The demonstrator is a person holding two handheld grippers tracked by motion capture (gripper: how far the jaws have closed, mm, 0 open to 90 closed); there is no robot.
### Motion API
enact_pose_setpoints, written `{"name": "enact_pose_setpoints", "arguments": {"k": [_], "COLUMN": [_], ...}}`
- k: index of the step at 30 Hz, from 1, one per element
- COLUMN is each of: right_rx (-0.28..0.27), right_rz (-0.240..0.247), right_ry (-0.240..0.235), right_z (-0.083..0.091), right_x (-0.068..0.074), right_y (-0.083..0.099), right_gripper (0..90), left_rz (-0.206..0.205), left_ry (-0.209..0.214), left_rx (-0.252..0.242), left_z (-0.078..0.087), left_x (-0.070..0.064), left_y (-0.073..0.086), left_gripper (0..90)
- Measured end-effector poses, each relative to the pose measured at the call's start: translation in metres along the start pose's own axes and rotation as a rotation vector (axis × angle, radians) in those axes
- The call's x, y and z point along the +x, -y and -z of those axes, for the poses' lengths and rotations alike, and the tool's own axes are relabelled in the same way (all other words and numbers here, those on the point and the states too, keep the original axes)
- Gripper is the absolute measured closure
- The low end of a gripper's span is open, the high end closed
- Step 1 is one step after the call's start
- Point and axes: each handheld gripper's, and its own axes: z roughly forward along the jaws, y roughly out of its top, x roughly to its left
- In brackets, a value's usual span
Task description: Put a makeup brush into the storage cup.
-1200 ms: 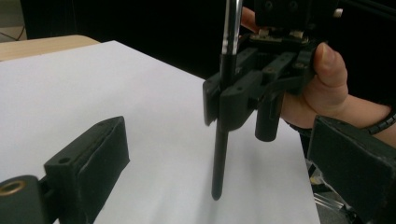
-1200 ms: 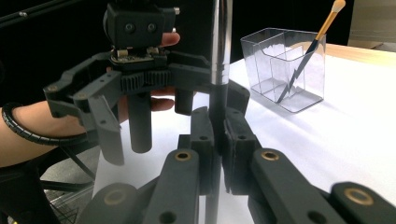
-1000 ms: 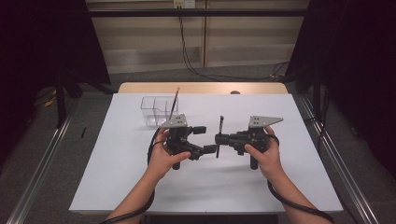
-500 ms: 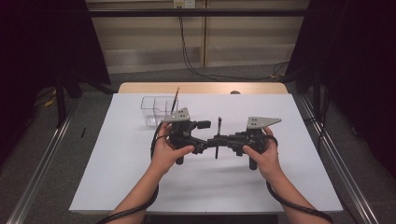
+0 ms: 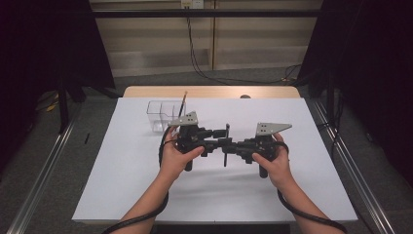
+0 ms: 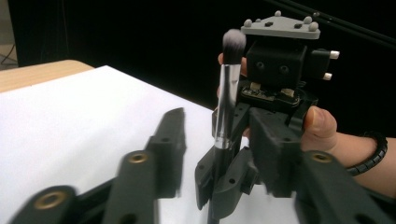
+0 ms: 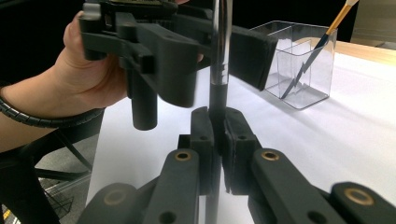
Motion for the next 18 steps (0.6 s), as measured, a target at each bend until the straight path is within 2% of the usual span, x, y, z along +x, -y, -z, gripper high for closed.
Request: {"name": "enact_pose_setpoints", "arguments": {"k": [2, 4, 9, 12, 18], "right_rx": [0.001, 0.004, 0.000, -0.001, -0.001], "right_rz": [0.004, 0.006, 0.002, 0.004, 0.011], "right_ry": [0.000, 0.002, 0.001, -0.005, -0.006], "right_z": [-0.0003, -0.0007, -0.0011, -0.0012, -0.0014], "right_x": [0.0001, 0.0003, 0.0002, 0.0005, 0.0021], "right_y": [-0.0002, -0.0002, 0.0003, 0.0004, -0.0001], "right_gripper": [84.5, 84.5, 84.4, 84.3, 80.3], "left_rz": [0.002, -0.013, -0.035, -0.058, -0.065], "left_ry": [0.004, -0.014, -0.013, -0.015, -0.023], "left_rx": [-0.004, 0.003, -0.010, -0.002, -0.007], "left_z": [0.0004, 0.0007, 0.0033, 0.0038, 0.0055], "left_x": [-0.0002, -0.0017, -0.0038, -0.0051, -0.0057], "left_y": [0.0002, 0.0002, -0.0011, -0.0018, -0.0025], "left_gripper": [65.2, 69.6, 82.4, 83.4, 83.6]}}
